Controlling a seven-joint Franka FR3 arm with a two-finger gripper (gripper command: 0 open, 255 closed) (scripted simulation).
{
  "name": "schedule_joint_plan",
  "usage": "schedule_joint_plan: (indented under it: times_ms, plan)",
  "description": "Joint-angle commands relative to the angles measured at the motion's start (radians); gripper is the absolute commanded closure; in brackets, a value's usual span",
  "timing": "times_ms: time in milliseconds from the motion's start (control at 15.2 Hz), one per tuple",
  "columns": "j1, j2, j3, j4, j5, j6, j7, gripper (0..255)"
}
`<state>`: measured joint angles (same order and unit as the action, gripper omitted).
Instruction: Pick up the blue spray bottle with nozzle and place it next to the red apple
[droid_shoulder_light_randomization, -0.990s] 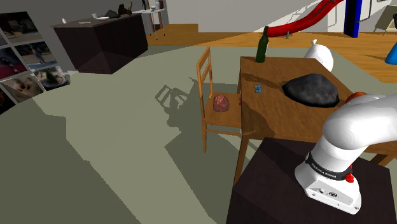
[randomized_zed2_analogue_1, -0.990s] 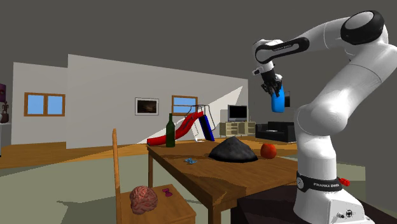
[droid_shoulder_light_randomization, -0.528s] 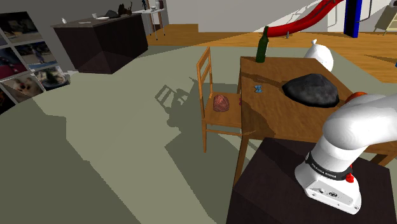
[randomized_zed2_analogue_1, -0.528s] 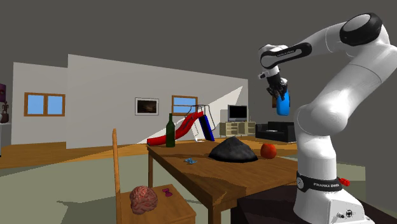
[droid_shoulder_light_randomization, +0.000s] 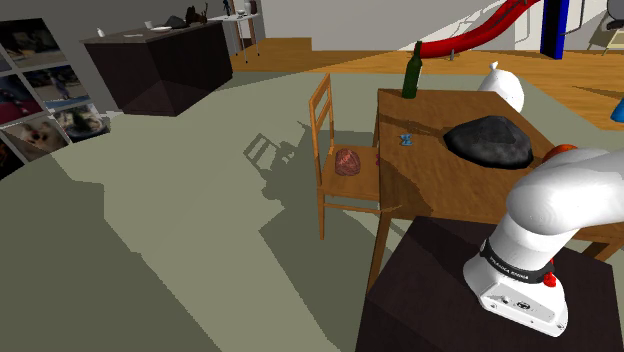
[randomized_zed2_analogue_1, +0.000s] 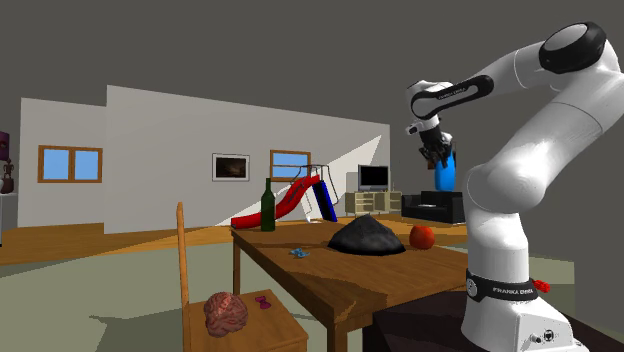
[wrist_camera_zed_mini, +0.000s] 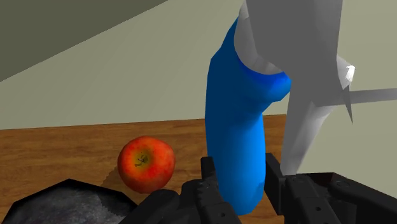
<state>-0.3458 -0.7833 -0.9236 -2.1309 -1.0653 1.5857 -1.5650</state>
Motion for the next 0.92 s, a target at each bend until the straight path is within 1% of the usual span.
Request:
schedule_joint_plan:
  times_ms: [0, 858]
  plan:
    - [0.001, -0.002, -0.014, -0.02, -0.009, 0.019, 0.012, 255]
    - [-0.002, -0.015, -0.109, -0.152, -0.083, 0.137, 0.091, 255]
